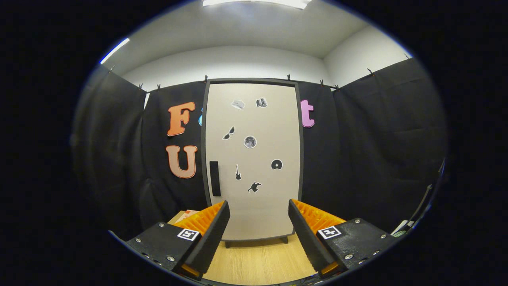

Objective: Open the shoe cabinet door, grab the shoes and put them into the shoe cabinet, then close the shoe cabinet door.

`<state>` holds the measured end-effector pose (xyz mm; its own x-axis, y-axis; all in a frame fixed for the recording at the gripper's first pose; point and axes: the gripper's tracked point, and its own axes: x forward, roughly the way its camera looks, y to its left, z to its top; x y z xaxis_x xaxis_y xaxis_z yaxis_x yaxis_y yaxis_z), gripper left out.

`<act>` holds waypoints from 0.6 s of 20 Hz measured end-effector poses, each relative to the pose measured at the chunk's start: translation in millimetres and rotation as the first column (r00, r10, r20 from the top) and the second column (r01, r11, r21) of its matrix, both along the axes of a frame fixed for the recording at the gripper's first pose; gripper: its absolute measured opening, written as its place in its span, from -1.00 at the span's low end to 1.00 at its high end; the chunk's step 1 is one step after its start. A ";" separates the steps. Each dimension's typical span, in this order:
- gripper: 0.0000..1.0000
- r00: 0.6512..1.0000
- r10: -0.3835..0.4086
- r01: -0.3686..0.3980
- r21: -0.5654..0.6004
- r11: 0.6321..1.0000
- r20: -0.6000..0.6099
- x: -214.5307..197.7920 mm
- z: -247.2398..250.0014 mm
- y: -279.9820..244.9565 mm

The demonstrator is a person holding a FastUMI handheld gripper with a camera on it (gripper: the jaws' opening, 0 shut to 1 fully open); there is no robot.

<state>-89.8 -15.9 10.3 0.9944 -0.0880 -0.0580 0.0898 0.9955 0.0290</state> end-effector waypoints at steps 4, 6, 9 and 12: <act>0.86 1.000 0.002 -0.002 0.003 1.000 -0.004 0.6 -1.5 0.1; 0.86 1.000 0.006 -0.006 0.003 1.000 -0.006 0.5 -2.8 1.4; 0.86 1.000 0.009 -0.009 0.000 1.000 -0.016 0.5 -5.8 2.0; 0.86 1.000 0.009 -0.009 0.001 1.000 -0.014 1.4 -4.9 2.2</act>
